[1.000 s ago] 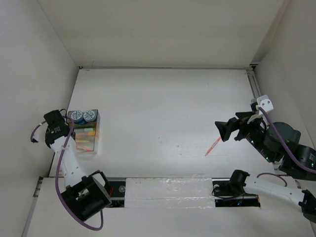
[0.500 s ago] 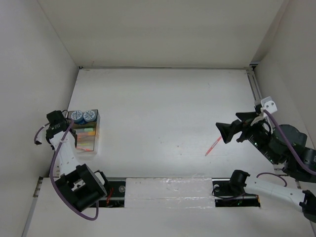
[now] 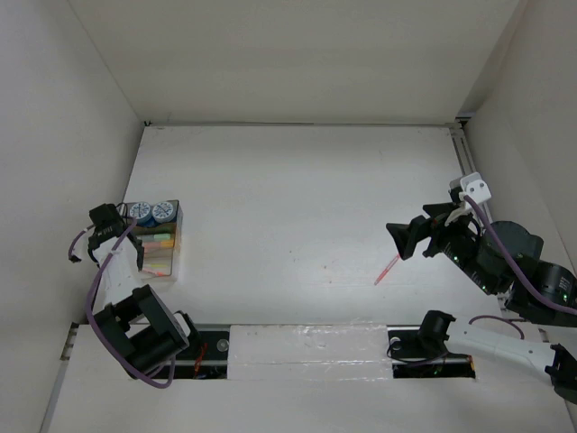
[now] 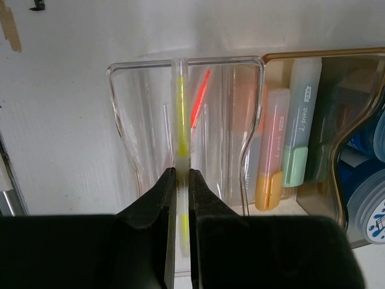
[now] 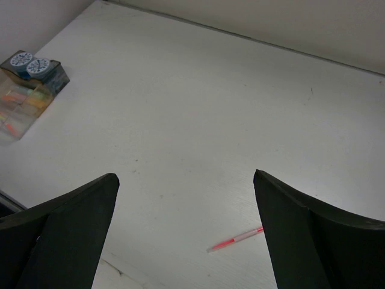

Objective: Sort the stationery into containers
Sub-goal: Place the stationery into the container, then grab a piece of stationery with the left arm, then place the stationery into the container

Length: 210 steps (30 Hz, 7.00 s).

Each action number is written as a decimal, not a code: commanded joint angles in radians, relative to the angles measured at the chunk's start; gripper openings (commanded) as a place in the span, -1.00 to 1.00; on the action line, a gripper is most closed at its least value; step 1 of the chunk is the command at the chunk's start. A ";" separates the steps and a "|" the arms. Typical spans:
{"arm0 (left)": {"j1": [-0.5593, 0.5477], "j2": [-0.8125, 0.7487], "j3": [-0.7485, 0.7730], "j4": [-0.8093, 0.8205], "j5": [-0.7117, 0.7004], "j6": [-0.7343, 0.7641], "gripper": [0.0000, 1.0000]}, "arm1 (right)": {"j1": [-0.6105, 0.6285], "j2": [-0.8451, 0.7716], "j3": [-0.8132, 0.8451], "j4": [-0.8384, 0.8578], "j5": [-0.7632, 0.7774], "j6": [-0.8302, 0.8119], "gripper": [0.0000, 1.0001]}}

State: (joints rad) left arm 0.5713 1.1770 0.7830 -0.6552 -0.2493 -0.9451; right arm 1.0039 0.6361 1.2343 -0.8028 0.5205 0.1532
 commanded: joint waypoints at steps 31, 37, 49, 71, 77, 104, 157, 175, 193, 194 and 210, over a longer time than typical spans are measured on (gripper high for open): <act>-0.014 -0.079 -0.051 0.097 0.124 0.062 -0.77 | 0.010 0.002 0.001 0.048 0.006 -0.001 1.00; -0.014 -0.068 -0.060 0.106 0.111 0.062 -0.75 | 0.010 -0.007 0.001 0.048 0.006 -0.001 1.00; -0.014 -0.059 -0.071 0.115 0.120 0.062 -0.28 | 0.010 -0.007 -0.009 0.057 0.006 -0.001 1.00; -0.679 -0.133 0.365 0.347 0.368 0.324 0.73 | 0.010 -0.090 0.115 -0.005 0.265 0.120 1.00; -1.374 0.260 0.481 0.490 0.099 0.333 0.82 | 0.010 -0.075 0.318 -0.175 0.358 0.209 1.00; -1.808 0.992 0.984 0.405 0.104 0.543 0.83 | 0.010 0.028 0.257 -0.174 0.304 0.180 1.00; -1.838 1.383 1.205 0.151 0.035 0.485 -1.00 | 0.010 -0.073 0.106 0.057 0.128 0.112 1.00; -1.434 0.764 0.785 0.247 -0.085 0.260 -1.00 | -0.129 0.198 0.063 0.120 0.137 0.141 1.00; -0.570 0.015 0.282 0.083 -0.159 0.068 -1.00 | -0.556 0.318 -0.208 0.416 -0.593 0.109 1.00; -0.570 -0.043 0.262 0.083 -0.171 0.052 -1.00 | -0.556 0.318 -0.208 0.425 -0.603 0.100 1.00; -0.280 -0.232 0.087 -0.003 -0.144 -0.015 -1.00 | -0.556 0.310 -0.228 0.445 -0.691 0.075 1.00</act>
State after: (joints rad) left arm 0.2237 0.9451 0.9089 -0.6849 -0.4675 -1.0103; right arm 0.4522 0.9554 1.0035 -0.4320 -0.1471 0.2413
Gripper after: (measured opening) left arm 0.047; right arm 0.999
